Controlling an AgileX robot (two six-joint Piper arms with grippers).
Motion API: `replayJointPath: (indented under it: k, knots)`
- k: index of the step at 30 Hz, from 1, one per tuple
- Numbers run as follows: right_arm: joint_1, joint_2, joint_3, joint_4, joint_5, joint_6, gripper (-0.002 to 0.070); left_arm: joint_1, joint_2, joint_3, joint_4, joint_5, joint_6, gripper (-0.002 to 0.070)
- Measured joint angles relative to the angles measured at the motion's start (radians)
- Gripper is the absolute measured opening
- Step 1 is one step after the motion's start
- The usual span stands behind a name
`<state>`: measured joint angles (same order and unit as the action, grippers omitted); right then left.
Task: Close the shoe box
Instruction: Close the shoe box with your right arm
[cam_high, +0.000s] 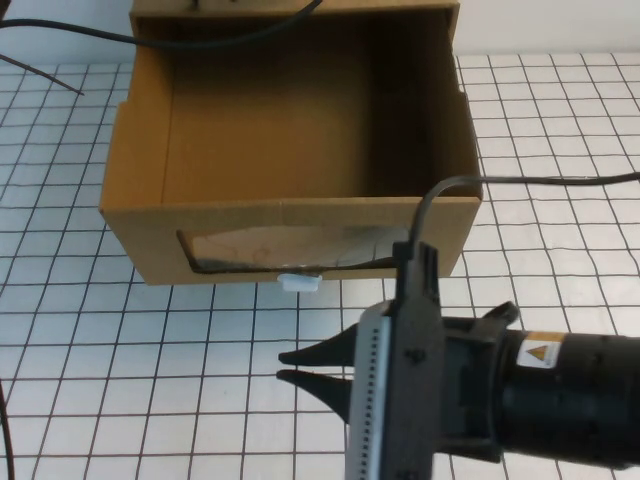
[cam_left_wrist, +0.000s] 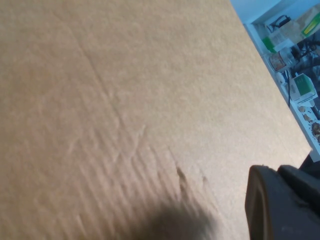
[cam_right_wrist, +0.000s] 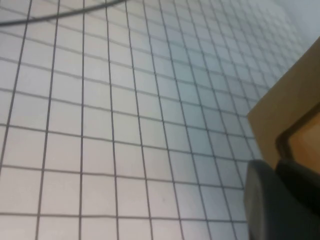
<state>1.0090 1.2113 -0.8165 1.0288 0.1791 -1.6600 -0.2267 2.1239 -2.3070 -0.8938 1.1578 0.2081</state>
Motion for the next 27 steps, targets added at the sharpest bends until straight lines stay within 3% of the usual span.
replayJointPath:
  k: [14, 27]
  knots:
    - [0.002, 0.2, -0.015, 0.05, -0.052, -0.06, 0.0018, 0.005, 0.002, 0.0, -0.007, 0.005, 0.0, -0.0002]
    - [-0.059, 0.445, -0.273, 0.058, -0.066, -0.084, -0.001, 0.006, 0.002, 0.0, -0.008, -0.001, -0.002, -0.0002]
